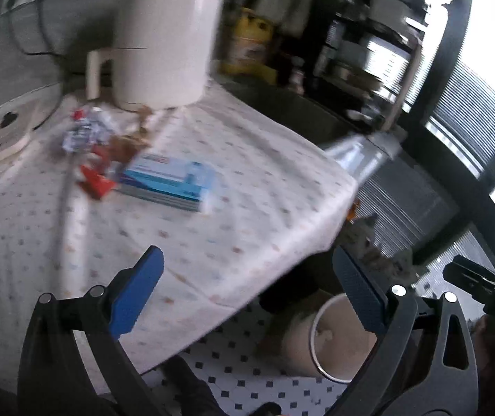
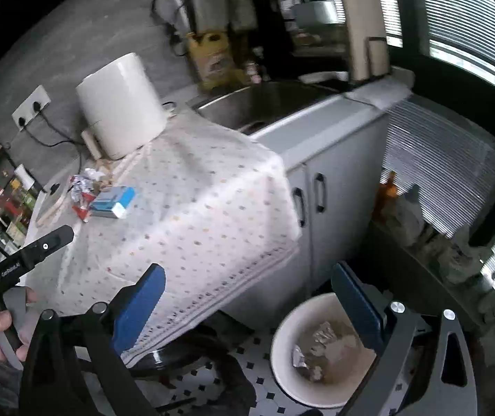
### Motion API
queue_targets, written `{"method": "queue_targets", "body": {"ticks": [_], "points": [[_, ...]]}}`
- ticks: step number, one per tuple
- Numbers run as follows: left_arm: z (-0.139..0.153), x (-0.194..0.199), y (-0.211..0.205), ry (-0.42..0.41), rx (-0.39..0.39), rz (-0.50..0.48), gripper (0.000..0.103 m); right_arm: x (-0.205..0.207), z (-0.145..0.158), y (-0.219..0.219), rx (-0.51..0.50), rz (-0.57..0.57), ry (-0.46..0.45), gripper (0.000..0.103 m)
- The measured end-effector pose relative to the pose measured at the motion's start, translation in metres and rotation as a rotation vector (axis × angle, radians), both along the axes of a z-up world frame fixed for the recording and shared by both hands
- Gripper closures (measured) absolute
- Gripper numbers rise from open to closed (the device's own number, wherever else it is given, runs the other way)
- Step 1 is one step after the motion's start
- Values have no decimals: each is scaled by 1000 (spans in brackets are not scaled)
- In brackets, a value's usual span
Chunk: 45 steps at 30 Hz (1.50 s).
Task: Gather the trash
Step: 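Bring both tools back over the remaining trash on the counter, then grasp the foil and red wrapper with the left tool while the right tool grasps brown paper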
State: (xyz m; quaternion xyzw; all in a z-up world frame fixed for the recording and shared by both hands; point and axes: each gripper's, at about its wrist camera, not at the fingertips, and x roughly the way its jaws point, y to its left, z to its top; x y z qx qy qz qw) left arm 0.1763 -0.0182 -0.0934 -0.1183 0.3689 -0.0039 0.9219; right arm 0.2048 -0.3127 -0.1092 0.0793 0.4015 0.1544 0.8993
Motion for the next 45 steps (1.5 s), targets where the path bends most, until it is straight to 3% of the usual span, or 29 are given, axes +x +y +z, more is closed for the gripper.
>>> {"method": "queue_targets", "body": {"ticks": [23, 34, 45], "points": [[12, 35, 161, -64, -32, 251, 6, 92, 22, 163, -19, 207, -48, 9], [3, 90, 215, -54, -47, 212, 7, 123, 23, 221, -25, 194, -57, 11], [-22, 139, 245, -11, -80, 118, 15, 142, 20, 269, -54, 160, -45, 12]]}}
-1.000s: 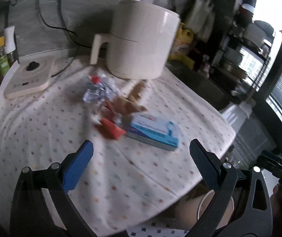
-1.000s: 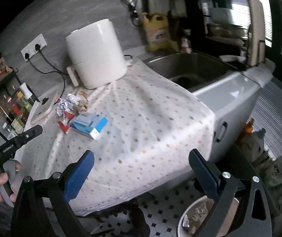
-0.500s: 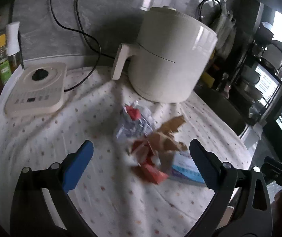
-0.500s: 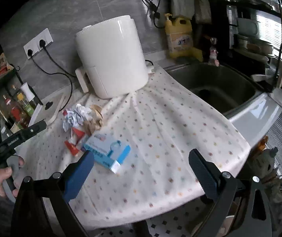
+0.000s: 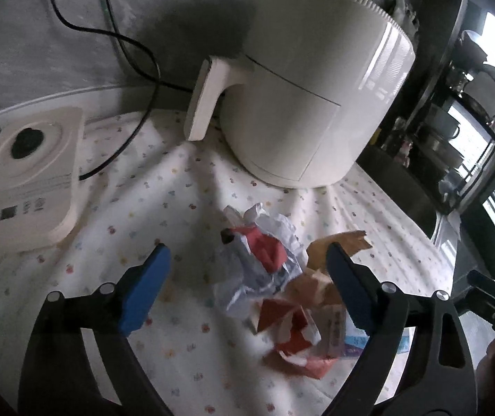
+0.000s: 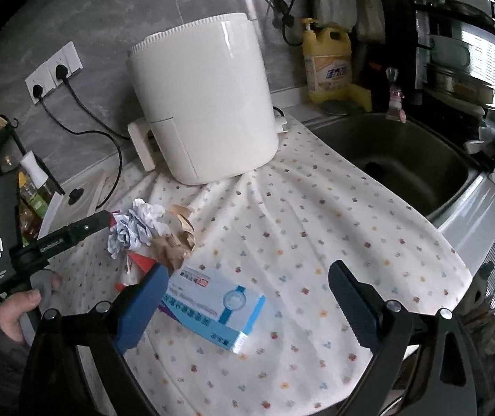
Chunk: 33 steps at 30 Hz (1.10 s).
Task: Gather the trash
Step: 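Grasp the foil and red wrapper with the left tool while the right tool grasps brown paper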
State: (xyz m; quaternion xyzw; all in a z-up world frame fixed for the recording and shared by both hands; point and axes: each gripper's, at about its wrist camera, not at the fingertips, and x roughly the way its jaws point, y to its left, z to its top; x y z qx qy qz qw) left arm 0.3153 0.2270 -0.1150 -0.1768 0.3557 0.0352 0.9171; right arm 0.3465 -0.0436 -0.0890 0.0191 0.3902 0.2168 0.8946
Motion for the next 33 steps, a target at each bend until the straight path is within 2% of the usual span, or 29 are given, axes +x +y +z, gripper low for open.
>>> {"method": "queue_targets", "body": {"ticks": [1, 3, 4, 5, 6, 7, 10, 15, 22, 27, 28, 30, 31, 33], "points": [[-3, 3, 2, 2, -10, -8, 20, 2, 0, 4, -5, -2, 4, 12], [-8, 10, 5, 10, -39, -32, 39, 4, 0, 11, -14, -3, 8, 13], [-11, 13, 5, 19, -49, -46, 63, 5, 1, 16, -20, 2, 8, 13], [-13, 15, 6, 32, -55, -57, 78, 5, 2, 19, -24, 8, 6, 14], [-14, 16, 7, 36, -60, -59, 79, 5, 3, 23, -32, 16, 4, 14], [-11, 13, 9, 22, -63, -56, 84, 6, 3, 26, -37, 22, 2, 15], [-5, 4, 15, 2, -65, -49, 87, 12, 3, 38, -43, 44, 10, 17], [-2, -19, 37, -15, -70, 16, 87, 22, 2, 61, -49, 101, 24, 22], [2, -52, 68, -39, -84, 156, 87, 44, -9, 105, -68, 216, 57, 27], [4, -75, 82, -37, -76, 233, 87, 59, -19, 129, -98, 244, 72, 29], [5, -81, 84, -38, -79, 247, 87, 62, -24, 134, -105, 250, 84, 33], [6, -90, 87, -43, -88, 266, 87, 68, -34, 144, -136, 285, 123, 75], [6, -93, 88, -43, -92, 271, 87, 69, -37, 147, -151, 290, 135, 101], [5, -98, 86, -44, -94, 268, 87, 67, -32, 142, -141, 269, 106, 102]]}}
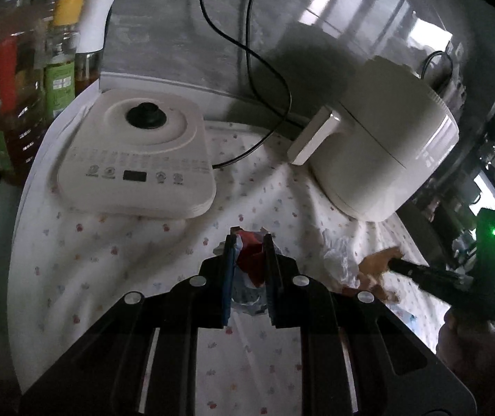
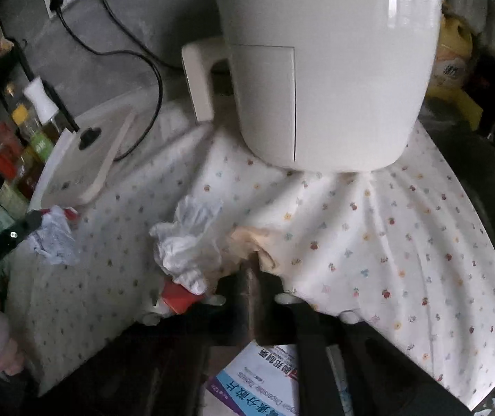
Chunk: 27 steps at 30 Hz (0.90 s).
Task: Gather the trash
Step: 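Grasp the foil and red wrapper with the left tool while the right tool grasps brown paper, then carry the foil wrapper and brown paper over the white bin with both tools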
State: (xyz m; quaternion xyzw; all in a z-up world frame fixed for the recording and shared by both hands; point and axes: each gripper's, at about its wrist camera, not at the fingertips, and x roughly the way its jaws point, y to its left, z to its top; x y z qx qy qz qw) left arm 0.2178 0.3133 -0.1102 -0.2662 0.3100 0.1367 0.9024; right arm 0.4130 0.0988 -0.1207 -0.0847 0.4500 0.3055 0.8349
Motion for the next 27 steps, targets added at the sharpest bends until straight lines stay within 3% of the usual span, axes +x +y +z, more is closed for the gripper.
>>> {"method": "queue_targets", "body": {"ticks": [4, 14, 19, 27], "points": [[-4, 1, -8, 1, -7, -34, 87, -14, 15, -19, 18, -24, -55, 102], [12, 23, -49, -15, 31, -142, 87, -30, 37, -94, 108, -153, -66, 102], [26, 38, -91, -24, 68, -224, 87, -44, 45, -137, 147, -206, -78, 102], [45, 43, -171, -56, 91, -321, 87, -78, 51, -245, 170, -331, -97, 102]]}}
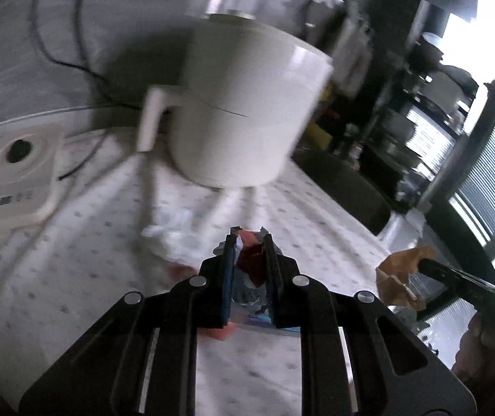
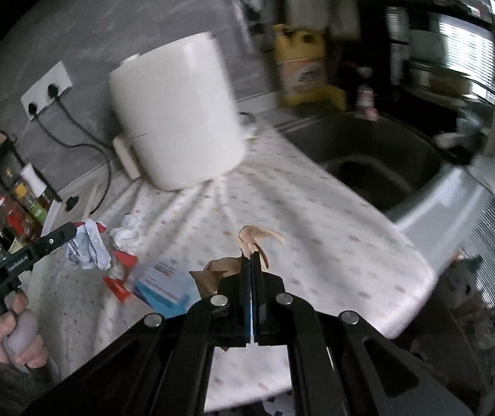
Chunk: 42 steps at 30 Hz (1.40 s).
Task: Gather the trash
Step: 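Carry the foil wrapper and brown paper over the white bin with both tools, then open the right tool to drop the brown paper while the left tool releases the foil wrapper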
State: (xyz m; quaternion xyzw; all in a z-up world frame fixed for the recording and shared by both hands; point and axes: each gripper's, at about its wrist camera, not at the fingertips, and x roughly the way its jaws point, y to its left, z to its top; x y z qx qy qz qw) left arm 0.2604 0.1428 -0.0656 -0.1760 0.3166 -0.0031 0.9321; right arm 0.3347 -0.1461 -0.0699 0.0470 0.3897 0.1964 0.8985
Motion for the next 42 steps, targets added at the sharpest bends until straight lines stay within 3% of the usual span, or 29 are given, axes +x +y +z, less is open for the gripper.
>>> {"method": "queue_targets", "body": {"ticks": [14, 23, 24, 25, 26, 27, 42], "points": [[-11, -22, -181, 59, 35, -268, 87, -93, -30, -179, 26, -224, 63, 102], [-37, -50, -265, 106, 43, -359, 87, -143, -76, -245, 15, -264, 169, 96], [-41, -54, -271, 114, 42, -364, 87, -145, -81, -249, 10, -261, 186, 95], [-45, -58, -276, 121, 41, -367, 87, -148, -85, -253, 6, -262, 193, 75], [-48, -61, -282, 127, 39, -371, 87, -153, -87, -258, -3, -277, 189, 46], [-52, -62, -287, 131, 37, -374, 87, -160, -87, -263, -8, -290, 168, 39], [-90, -74, -371, 182, 1, -488, 87, -200, -92, -337, -50, -365, 177, 36]]}}
